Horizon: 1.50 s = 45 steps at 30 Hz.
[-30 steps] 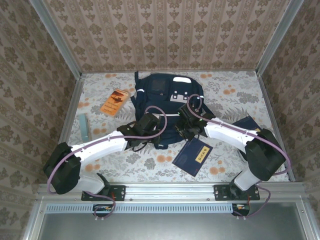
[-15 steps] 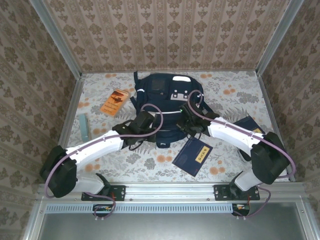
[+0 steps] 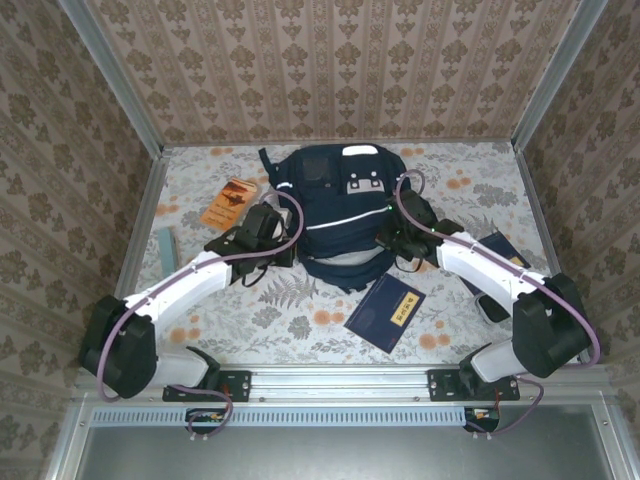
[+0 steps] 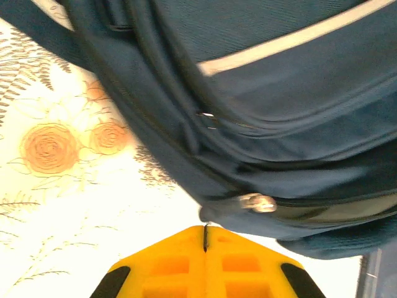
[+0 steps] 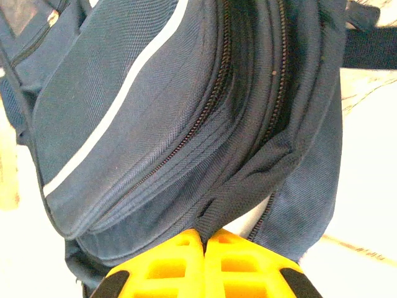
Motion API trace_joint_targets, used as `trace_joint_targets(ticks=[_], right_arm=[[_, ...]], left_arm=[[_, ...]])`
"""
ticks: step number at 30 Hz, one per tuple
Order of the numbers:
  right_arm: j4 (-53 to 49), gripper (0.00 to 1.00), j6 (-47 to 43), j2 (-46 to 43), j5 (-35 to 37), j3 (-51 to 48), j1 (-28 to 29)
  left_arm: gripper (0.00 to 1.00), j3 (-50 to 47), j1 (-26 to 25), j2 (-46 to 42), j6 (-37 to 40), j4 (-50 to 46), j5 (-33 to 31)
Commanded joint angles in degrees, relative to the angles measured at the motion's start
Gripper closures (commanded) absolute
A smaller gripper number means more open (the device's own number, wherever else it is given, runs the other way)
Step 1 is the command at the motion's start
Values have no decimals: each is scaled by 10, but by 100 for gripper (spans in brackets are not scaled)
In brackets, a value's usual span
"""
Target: Pack the student bag
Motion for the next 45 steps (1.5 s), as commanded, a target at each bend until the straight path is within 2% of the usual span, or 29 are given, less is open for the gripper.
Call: trace_joint_targets(ticks=[1, 5, 9, 13, 16, 20, 25, 26, 28, 31, 32, 35, 37, 40, 45], right_arm=[[5, 100, -44, -46, 28, -3, -10], [19, 100, -56, -65, 11, -10, -10], [27, 100, -59, -63, -23, -12, -9], [27, 100, -60, -57, -46, -7, -10], [18, 100, -72, -54, -59, 11, -11], [5, 100, -97, -50, -83, 49, -13], [-26, 100, -107, -53, -72, 64, -16], [-38, 92, -106, -55, -61, 63, -16], [-72, 60, -122, -62, -26, 60, -14], [-113, 35, -195, -74, 40, 67, 8], [-123, 32, -226, -75, 50, 75, 17], [-143, 26, -330, -50, 54, 117, 53], [-153, 26, -388, -9, 52, 149, 79], [-162, 29, -467, 69, 55, 206, 120], [-190, 34, -555, 209, 64, 320, 170]], left_arm=[[100, 24, 10, 28, 28, 1, -10], [100, 37, 14, 50, 30, 10, -10], [99, 35, 13, 55, 25, 25, 37], [73, 8, 13, 54, 43, 53, 111], [59, -14, 8, 52, 67, 70, 150], [48, -26, 9, 46, 65, 90, 168], [45, 13, 17, 49, 23, 71, 157], [45, 18, 17, 51, 16, 66, 149], [45, 18, 19, 51, -1, 59, 126], [42, 4, 27, 38, -27, 51, 95], [40, -6, 32, 29, -38, 48, 88], [29, -38, 52, -8, -67, 42, 63], [24, -59, 65, -40, -84, 26, 38], [20, -90, 85, -88, -106, 8, 25], [15, -126, 132, -148, -126, -22, 40]])
